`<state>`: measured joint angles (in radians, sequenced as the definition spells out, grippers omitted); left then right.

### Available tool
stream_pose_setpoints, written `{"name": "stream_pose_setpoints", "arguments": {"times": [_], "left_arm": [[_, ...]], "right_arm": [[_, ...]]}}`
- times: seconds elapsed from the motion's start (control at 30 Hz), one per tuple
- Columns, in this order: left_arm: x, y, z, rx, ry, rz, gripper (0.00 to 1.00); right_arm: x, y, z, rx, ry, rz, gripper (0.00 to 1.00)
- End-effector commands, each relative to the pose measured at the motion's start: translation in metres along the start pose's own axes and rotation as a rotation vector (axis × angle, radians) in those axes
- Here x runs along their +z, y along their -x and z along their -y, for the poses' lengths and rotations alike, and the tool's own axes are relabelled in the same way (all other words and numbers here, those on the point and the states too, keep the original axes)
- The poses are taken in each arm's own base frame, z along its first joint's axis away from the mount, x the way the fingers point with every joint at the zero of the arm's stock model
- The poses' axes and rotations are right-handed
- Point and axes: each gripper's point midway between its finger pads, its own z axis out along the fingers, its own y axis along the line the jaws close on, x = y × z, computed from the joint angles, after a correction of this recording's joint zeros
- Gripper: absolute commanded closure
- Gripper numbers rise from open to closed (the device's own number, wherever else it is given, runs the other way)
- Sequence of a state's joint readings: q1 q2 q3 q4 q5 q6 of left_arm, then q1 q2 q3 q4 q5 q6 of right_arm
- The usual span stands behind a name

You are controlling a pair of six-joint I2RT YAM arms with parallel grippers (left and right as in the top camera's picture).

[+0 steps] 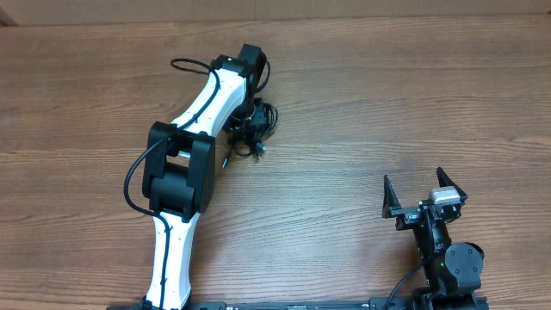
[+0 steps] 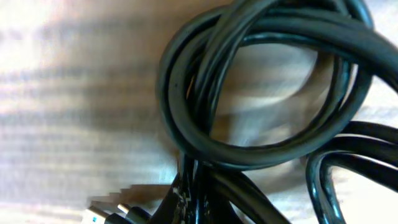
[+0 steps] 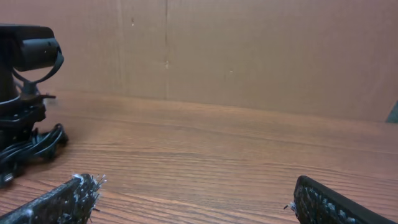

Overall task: Untangle cables
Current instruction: 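Lift the cable bundle with the left gripper and pull it toward center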

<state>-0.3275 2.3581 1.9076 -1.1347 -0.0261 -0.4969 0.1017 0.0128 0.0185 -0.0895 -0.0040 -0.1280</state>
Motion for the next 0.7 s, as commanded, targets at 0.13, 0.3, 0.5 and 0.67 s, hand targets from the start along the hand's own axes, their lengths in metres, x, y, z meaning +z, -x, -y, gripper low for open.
{"name": "stream_pose_setpoints", "arguments": {"times": [0.13,0.3,0.5,0.67], "left_arm": [[0.013,-0.047,0.014,-0.015,0.068,-0.128,0.96],[0.011,-0.068,0.034,0.007,0.129,-0.112,0.96],[0.010,-0.099,0.070,0.115,0.136,-0.103,0.96],[0.007,-0.125,0.090,0.240,0.134,-0.121,0.95]], "right_arm": [[0.000,-0.002,-0.002,-0.001,0.012,0.004,0.00],[0.000,-0.002,-0.002,-0.001,0.012,0.005,0.00],[0.000,-0.002,-0.002,-0.001,0.012,0.004,0.00],[0.000,-0.002,-0.002,-0.001,0.012,0.005,0.00]]}}
